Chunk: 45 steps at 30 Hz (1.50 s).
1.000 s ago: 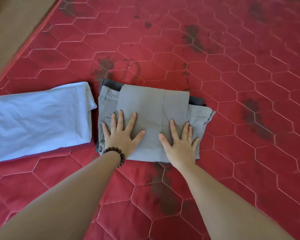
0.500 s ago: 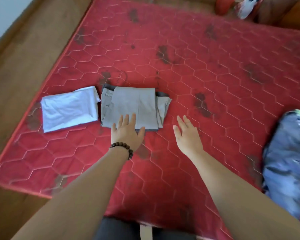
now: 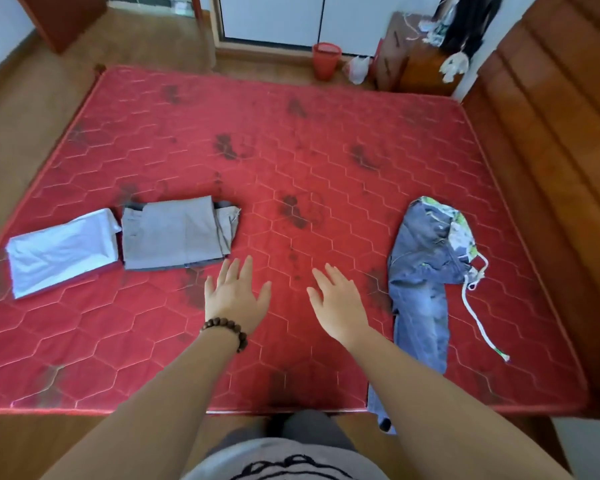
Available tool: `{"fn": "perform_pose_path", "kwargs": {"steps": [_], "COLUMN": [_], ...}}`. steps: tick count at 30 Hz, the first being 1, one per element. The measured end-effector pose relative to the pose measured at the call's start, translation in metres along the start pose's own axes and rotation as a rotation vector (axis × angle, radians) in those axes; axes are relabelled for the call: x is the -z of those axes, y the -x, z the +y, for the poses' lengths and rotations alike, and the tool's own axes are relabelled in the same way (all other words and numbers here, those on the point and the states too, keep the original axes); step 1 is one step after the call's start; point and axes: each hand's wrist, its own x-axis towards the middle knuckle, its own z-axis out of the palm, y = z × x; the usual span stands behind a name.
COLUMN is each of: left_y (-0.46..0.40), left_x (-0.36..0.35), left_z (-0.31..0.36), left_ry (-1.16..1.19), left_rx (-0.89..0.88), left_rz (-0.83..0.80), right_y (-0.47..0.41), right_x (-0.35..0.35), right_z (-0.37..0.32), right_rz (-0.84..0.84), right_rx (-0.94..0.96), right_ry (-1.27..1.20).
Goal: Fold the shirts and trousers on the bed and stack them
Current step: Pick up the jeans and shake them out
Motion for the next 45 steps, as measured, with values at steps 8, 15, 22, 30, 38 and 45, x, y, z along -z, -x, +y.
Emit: {"fn": "perform_pose_path", "kwargs": {"steps": [8,15,22,30,38,45], "left_y": [0.035,0.079,0.073,-0.004,-0.087,-0.181], "left_x": [-0.004,-0.023,-0.054,-0.118,-0.193,-0.268], "left_z": [0.062,0.120,0.189,0.351,0.465,0.490], "left_ry": [0.010,0.001,-0.033,-0.080,-0.182,-0.299], "left_rx": [-0.157,-0.227,-0.249,-0.279,-0.266,-0.294], "left_rz": [-0.019,-0.085,-0.101,-0.139,-0.213,-0.270], "right_y": [0.066,0.129,0.123,0.045,-0.045,-0.124], "right_x": [0.026,0.045,0.074,0.118,0.131,0.093], "right_z": [0.054,0.111,0.184,0.340,0.469,0.555], "right_rz": [0.114,0.123,0.158,0.213,0.103,0.031], "right_rx": [-0.131,-0.207,-0.220,-0.177,-0.168,-0.251], "right_ry": [-0.035,-0.044,-0.072,-0.075,-0.070,-0.060]}}
